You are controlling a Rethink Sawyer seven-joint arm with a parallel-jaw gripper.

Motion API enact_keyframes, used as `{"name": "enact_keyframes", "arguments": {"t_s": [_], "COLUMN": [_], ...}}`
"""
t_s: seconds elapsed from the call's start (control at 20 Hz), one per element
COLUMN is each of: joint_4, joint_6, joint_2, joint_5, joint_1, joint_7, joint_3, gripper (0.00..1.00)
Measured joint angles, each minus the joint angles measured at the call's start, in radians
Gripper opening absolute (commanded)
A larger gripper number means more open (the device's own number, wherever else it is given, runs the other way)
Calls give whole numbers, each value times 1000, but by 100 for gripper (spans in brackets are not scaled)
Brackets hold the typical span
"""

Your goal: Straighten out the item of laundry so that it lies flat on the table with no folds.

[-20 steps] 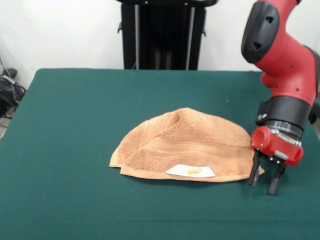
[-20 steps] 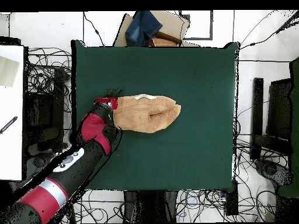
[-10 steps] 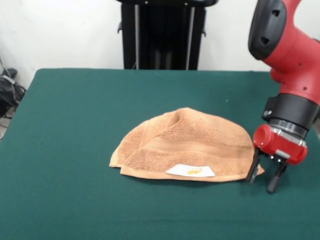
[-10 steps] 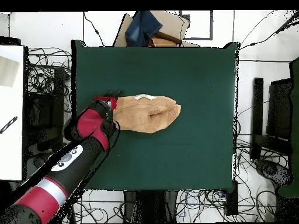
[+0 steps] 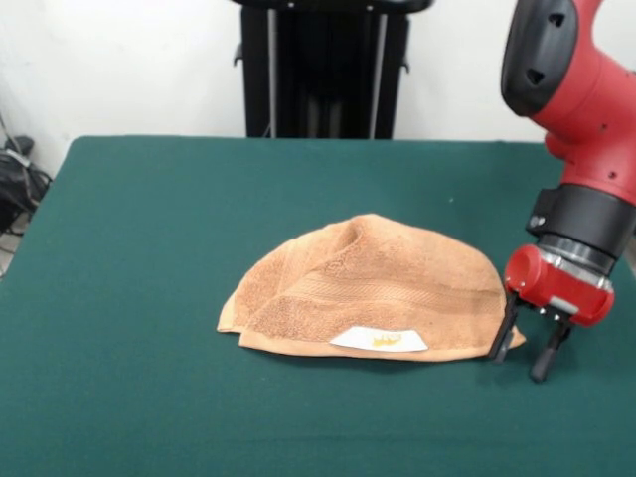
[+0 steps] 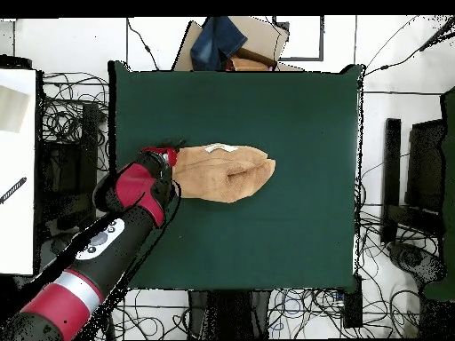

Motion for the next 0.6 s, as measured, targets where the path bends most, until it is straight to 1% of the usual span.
{"name": "enact_keyframes", "arguments": {"t_s": [0.6], "joint_4": [-2], "joint_6": [15], "joint_2": [-1], "joint_5": [0], "joint_1": [0], "joint_7": [0], "joint_3": [-2], "gripper": [100]}}
